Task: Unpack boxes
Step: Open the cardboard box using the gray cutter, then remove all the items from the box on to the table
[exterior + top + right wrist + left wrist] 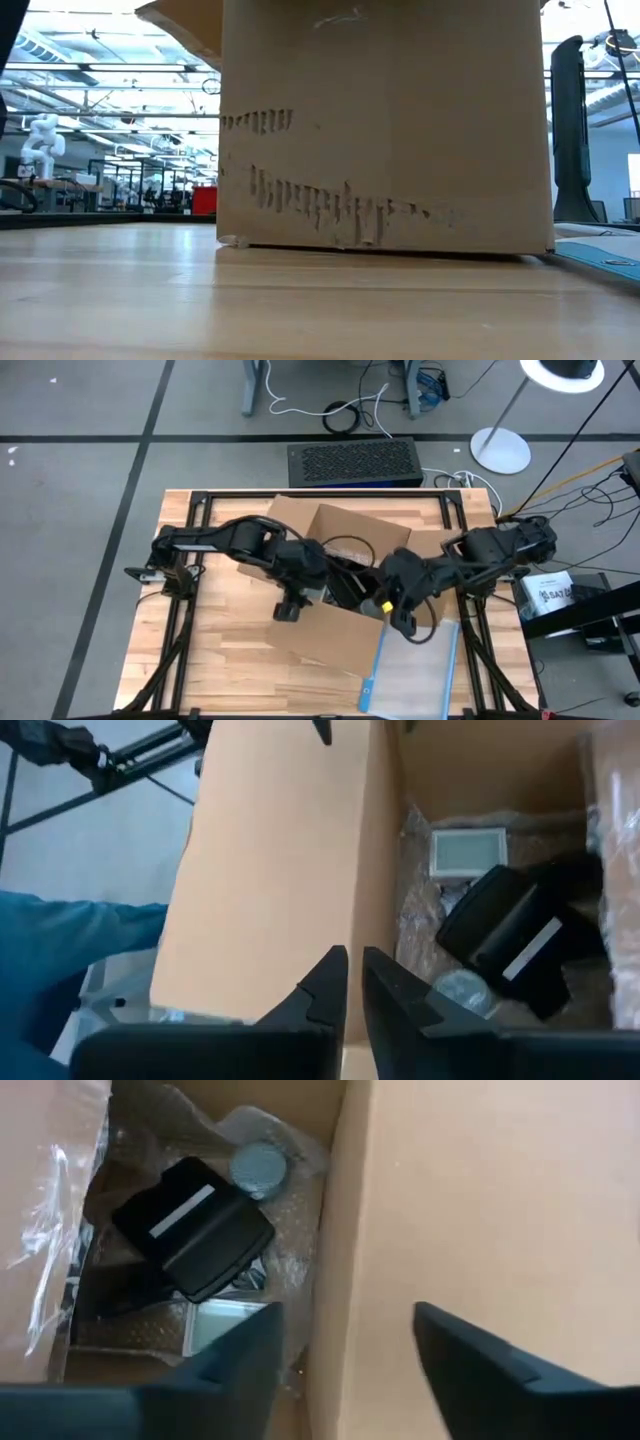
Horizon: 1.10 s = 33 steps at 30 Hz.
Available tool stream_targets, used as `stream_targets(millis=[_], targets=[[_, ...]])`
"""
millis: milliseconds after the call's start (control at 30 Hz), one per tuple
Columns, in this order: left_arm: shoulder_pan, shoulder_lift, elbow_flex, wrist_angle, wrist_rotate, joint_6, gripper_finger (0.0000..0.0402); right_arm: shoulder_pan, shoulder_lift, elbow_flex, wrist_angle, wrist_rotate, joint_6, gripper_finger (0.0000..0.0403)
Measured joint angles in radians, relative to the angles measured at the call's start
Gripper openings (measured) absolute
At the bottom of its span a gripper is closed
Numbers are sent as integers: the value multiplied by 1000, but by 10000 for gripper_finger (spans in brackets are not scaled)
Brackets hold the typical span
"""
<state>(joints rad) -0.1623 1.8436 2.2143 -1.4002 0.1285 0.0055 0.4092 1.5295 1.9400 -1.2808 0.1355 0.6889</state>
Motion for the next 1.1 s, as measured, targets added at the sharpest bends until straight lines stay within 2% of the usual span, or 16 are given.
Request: stream_targets(millis=[67,167,433,533,600,667,800,933,1100], targets=[[-1,14,0,3,27,-1,269,19,0,0,-5,4,23,32],[-2,32,0,3,97,-26,289,50,0,0,-30,28,61,33],[9,74,-14,-26,69,-7,282,115,0,0,-50,103,133,34],[12,103,-47,-37,69,5,252,142,0,0,-49,150,147,34],[11,121,-77,-48,53,30,217,164,-2,0,-49,180,156,34],[9,136,-103,-62,18,55,166,191,-3,1,-46,202,158,34],[10,143,-111,-54,-52,62,33,257,-4,52,-46,264,159,34],[23,133,-103,-31,-70,57,12,318,-4,132,-80,362,164,34],[49,83,-64,19,-35,33,10,378,-6,212,-153,442,219,34]])
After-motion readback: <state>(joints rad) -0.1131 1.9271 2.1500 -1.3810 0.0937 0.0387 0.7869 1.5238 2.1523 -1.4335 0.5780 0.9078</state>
